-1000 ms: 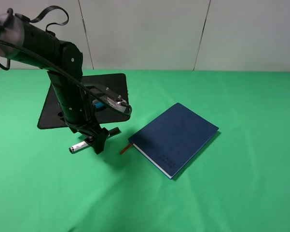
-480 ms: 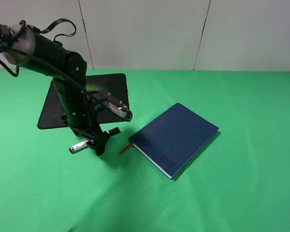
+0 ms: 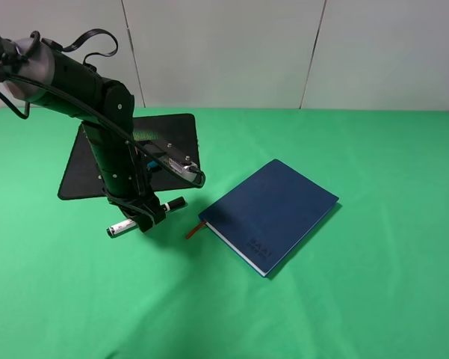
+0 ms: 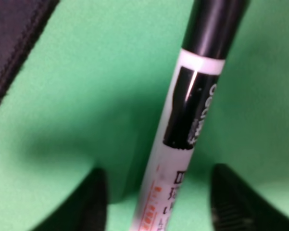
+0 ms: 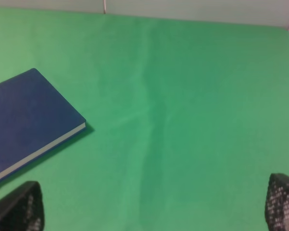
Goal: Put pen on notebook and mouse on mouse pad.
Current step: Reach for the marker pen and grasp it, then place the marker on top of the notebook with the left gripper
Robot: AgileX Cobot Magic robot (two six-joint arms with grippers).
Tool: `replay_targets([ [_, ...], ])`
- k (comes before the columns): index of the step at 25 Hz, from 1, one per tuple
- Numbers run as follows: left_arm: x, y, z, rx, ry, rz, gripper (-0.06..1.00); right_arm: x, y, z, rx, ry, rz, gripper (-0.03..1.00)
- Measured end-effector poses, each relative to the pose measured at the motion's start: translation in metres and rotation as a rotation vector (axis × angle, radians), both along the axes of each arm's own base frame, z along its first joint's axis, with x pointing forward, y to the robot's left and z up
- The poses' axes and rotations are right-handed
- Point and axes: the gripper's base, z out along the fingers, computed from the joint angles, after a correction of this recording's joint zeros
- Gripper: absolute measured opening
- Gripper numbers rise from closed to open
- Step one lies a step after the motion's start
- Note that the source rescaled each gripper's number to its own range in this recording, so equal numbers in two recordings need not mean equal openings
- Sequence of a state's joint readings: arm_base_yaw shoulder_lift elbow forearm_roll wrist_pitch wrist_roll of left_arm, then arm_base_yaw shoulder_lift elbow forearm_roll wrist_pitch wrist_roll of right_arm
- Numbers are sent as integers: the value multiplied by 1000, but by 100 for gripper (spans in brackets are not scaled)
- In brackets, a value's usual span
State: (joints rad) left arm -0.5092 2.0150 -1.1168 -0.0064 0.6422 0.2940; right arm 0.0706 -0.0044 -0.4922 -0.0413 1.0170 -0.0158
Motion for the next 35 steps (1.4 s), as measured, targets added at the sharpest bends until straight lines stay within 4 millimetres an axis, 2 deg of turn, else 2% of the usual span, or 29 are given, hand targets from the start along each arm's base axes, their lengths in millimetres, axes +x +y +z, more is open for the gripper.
replay_targets([
  [3, 0, 0, 0, 0, 0, 0, 2, 0, 0, 0, 0, 0, 0, 100],
  [4, 0, 0, 0, 0, 0, 0, 0, 0, 0, 0, 0, 0, 0, 100],
  [12, 0, 0, 0, -1, -1, 0, 0, 0, 0, 0, 0, 0, 0, 100],
  [15, 3, -2, 8, -5, -8, 3, 0, 0, 0, 0, 0, 0, 0, 100],
  [22, 10, -6, 57, -6, 2, 7, 0, 0, 0, 0, 0, 0, 0, 100],
  [29, 23, -15, 119, -38, -47, 49, 0, 0, 0, 0, 0, 0, 0, 100],
  [32, 32, -29, 143, -80, -124, 48, 0, 0, 0, 0, 0, 0, 0, 100],
  [35, 38, -52, 157, -122, -177, 38, 0, 0, 0, 0, 0, 0, 0, 100],
])
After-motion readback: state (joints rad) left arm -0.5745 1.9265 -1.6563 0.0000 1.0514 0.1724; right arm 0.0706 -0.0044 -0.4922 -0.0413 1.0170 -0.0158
